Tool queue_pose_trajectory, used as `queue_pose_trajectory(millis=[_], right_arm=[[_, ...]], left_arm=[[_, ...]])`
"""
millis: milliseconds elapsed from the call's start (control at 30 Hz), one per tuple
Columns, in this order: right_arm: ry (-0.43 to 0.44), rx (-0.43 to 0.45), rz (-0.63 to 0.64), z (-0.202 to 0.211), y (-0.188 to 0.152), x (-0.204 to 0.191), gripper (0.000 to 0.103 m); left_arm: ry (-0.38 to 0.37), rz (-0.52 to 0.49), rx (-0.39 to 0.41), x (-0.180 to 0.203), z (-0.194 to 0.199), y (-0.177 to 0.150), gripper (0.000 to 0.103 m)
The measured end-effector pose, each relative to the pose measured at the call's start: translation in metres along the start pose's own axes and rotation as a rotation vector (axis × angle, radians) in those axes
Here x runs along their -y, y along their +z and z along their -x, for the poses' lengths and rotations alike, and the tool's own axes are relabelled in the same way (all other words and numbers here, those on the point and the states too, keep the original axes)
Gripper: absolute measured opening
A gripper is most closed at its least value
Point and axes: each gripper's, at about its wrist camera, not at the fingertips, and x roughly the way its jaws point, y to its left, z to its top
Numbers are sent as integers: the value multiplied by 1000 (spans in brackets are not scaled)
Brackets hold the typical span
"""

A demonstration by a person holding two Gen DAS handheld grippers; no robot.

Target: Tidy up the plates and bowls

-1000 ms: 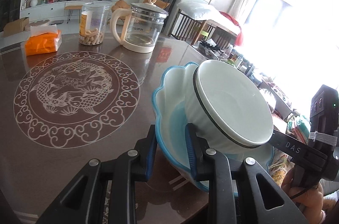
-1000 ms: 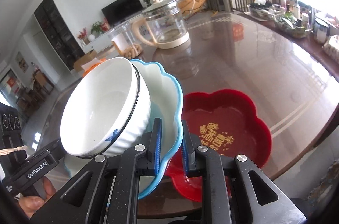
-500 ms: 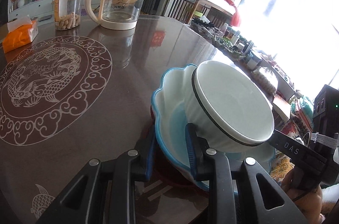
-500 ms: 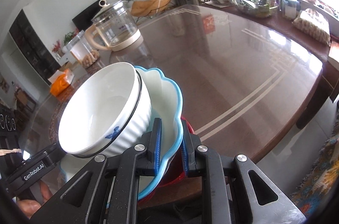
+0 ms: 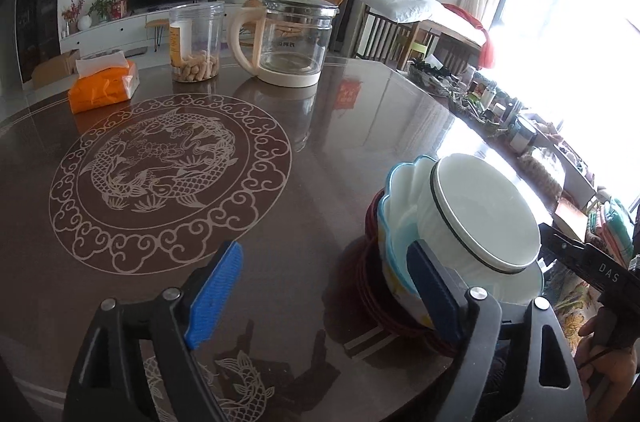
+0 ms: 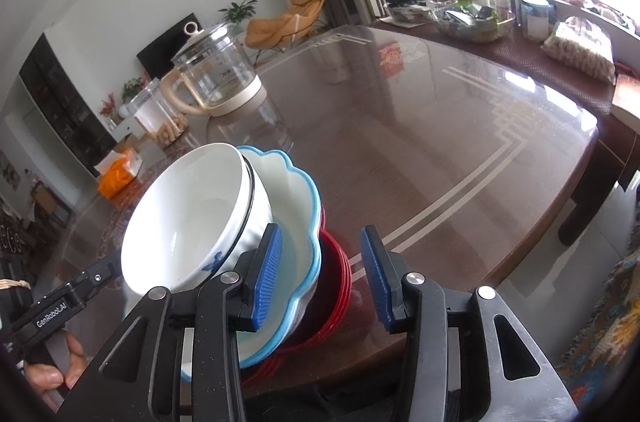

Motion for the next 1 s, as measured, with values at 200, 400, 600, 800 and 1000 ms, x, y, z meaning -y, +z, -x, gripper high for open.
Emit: queue_pose_trajectory(millis=[200,400,600,800,1000], right_arm=[[-57,42,8,61,-16,-14,64],[-68,14,38,112,-59,-46,68],[-109,63,179,155,-90,-77,73],[-123,87,187,172,-92,-81,74],[-136,81,183,172,-92,-86,74]], left_arm=[[124,-145,6,16,51,-17,97],[124,-214,-8,51,101,-36,102],[122,-160,36,67,153,-44,102],[125,-181,8,80,168,-52,102],[132,-252,-20,88,163,-60,102]])
